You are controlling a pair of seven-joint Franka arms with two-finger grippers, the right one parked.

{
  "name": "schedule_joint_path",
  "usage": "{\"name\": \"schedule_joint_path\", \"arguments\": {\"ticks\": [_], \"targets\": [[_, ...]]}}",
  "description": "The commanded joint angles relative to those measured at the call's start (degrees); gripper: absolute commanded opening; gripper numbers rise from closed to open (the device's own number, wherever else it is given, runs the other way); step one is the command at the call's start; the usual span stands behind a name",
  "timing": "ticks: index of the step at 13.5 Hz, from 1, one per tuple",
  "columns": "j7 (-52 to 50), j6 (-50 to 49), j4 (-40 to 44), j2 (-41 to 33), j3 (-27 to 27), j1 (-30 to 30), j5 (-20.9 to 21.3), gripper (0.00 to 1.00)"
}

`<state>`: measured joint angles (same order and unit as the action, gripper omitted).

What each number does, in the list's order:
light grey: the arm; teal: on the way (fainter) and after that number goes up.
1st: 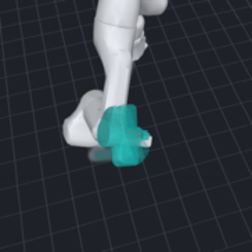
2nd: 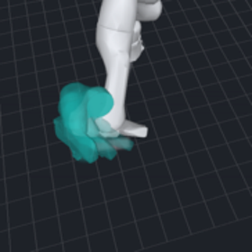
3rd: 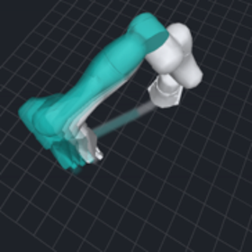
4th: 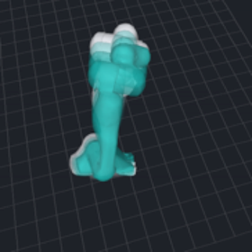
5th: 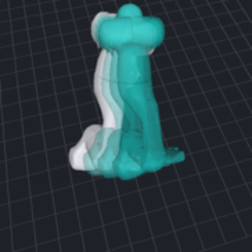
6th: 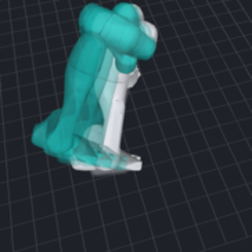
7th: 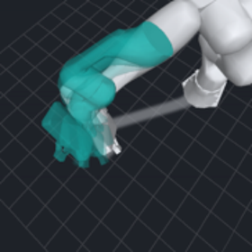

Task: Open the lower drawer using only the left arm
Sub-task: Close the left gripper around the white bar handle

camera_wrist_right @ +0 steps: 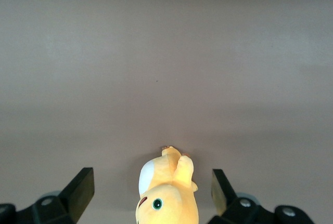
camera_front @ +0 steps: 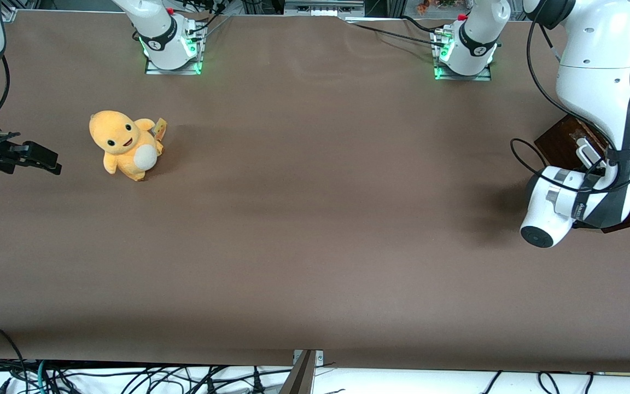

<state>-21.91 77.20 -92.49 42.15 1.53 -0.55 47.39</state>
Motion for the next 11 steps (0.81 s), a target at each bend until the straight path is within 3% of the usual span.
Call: {"name": "schedule_joint_path", "arguments": {"ticks": [1,11], "targets": [[2.0,-2.7,4.4,3.1,-0.2,2.3,1.4,0.00],[2.3,-5.7,9.0,6.1,-0.5,6.5,-0.1,0.00]]}}
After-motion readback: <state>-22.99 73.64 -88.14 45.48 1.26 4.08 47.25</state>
